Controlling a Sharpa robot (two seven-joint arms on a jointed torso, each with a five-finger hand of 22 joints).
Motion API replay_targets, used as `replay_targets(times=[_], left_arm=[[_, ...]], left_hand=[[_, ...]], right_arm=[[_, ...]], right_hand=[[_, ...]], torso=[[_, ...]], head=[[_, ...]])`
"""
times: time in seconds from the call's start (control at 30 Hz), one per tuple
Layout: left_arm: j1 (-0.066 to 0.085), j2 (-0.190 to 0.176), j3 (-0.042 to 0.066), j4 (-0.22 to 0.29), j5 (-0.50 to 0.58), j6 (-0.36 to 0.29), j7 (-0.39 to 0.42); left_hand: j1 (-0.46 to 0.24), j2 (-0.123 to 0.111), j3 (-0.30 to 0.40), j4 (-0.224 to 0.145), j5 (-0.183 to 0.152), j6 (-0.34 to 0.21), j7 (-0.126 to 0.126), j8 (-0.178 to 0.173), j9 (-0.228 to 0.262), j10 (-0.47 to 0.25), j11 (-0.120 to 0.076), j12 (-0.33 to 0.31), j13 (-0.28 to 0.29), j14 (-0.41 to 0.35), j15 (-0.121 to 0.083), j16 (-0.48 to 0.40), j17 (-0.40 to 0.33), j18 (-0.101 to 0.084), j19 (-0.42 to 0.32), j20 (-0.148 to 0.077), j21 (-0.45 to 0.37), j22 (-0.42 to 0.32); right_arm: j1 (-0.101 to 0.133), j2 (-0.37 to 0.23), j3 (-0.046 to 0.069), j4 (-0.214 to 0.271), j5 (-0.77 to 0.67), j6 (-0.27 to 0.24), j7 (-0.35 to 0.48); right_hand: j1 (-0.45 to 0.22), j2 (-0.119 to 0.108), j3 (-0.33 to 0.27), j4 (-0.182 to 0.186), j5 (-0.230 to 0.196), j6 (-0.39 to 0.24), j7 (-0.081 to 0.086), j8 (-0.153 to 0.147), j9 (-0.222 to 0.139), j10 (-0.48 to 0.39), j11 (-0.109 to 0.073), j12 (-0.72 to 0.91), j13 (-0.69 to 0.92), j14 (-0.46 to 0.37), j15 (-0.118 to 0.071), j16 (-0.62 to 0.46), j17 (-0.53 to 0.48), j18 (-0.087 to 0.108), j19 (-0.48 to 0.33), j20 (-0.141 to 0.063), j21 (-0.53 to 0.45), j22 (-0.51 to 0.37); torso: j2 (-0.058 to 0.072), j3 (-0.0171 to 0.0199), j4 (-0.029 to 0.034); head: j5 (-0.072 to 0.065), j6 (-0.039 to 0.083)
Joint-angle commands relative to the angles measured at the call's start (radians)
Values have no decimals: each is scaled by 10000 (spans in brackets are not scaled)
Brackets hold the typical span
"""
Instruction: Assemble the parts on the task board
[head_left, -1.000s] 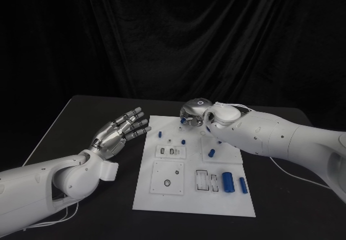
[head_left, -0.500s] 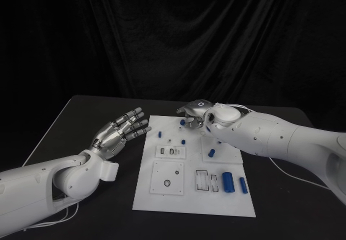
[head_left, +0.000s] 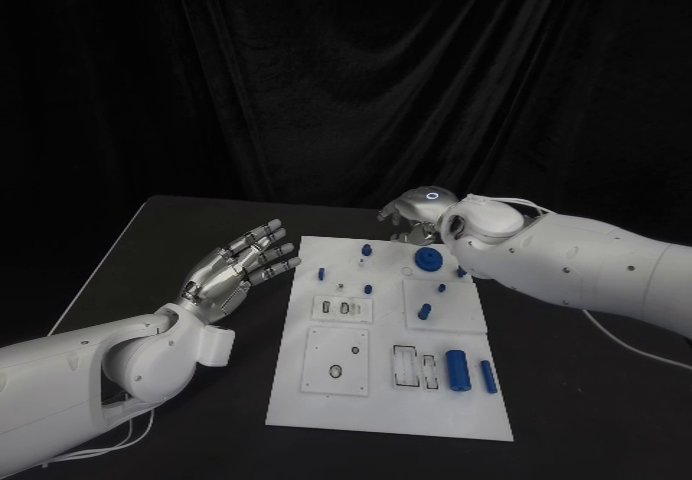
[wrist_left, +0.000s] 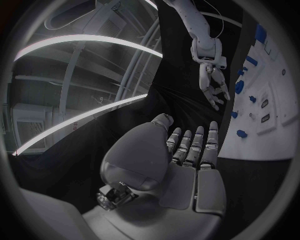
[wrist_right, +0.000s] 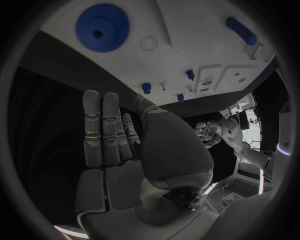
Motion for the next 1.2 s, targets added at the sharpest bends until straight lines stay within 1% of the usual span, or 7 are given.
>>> replay_targets(times=[0.03,0.17,0.37,0.4,0.53,0.9,1.2], left_arm=[[12,-8,8,42,-20,93,797],[12,-15,8,26,-20,98,773],[8,21,8,-34,-20,134,763],[7,36,8,-43,-20,144,762],[3,97,8,-76,-20,197,751],[-12,131,8,-131,-20,281,688],[-16,153,8,-136,-20,352,618]], left_hand=[[-44,65,103,-9,-49,-10,80,8,11,-53,-5,35,-1,0,33,69,-10,-171,-55,10,-11,-12],[-56,69,144,-19,-50,11,108,17,15,-57,-6,41,0,16,48,98,-7,-177,-48,17,-1,-8],[-86,109,280,-42,-46,42,159,32,19,-70,-9,49,0,48,87,161,-1,-197,-31,34,25,2],[-90,116,312,-50,-47,49,163,35,20,-74,-8,52,0,47,92,166,-1,-201,-27,35,31,5],[-95,124,364,-64,-52,52,169,37,20,-79,-1,52,-1,47,99,176,-2,-208,-27,36,36,7],[-120,129,528,-111,-82,27,189,29,16,-102,27,49,-4,46,133,214,-3,-235,-28,43,53,13],[-152,120,640,-138,-96,21,199,28,15,-114,46,60,-3,87,170,294,7,-262,-15,51,76,23]], right_arm=[[255,-663,-7,709,-37,-156,-404],[508,-1679,-52,1526,-37,48,-485],[506,-2496,-154,1791,44,275,-510],[467,-2572,-163,1777,70,298,-519],[251,-2746,-188,1627,139,360,-568],[-225,-2589,-201,1314,180,720,-745],[-385,-2311,-200,1131,184,635,-690]], right_hand=[[166,15,71,-89,215,494,33,124,57,46,-68,67,34,-19,-57,-25,0,93,89,-35,-24,54],[106,42,114,-5,241,617,33,113,18,312,-125,248,104,-5,-81,-40,-1,79,136,-56,-10,133],[-78,-89,-50,172,52,1117,117,-1,-184,1271,-891,4302,2811,176,-474,-195,182,105,130,-385,-407,98],[-197,-105,-105,346,66,1165,99,-97,-267,61,-870,5812,4142,466,-681,382,1065,-18,388,-456,-206,402],[-607,-65,-324,749,-88,1635,134,-105,-266,3045,-1074,10893,10074,2444,-606,4108,6675,-496,1940,-556,2392,3220],[-1216,12,-790,1121,-330,1642,35,-302,-261,7002,-1218,12919,14128,3627,-753,5625,9255,-935,3172,-668,4481,5434],[-1357,76,-873,1171,-232,1549,-14,-336,-295,7133,-1276,12961,14257,3639,-810,5619,9264,-952,3223,-724,4571,5558]], torso=[[-25,-4,-35],[-30,-14,-62],[-94,-39,-130],[-103,-43,-137],[-124,-54,-121],[-254,-107,-226],[-257,-90,-226]], head=[[80,23],[94,-8],[90,-25],[92,-33],[103,-25],[198,-102],[209,-73]])
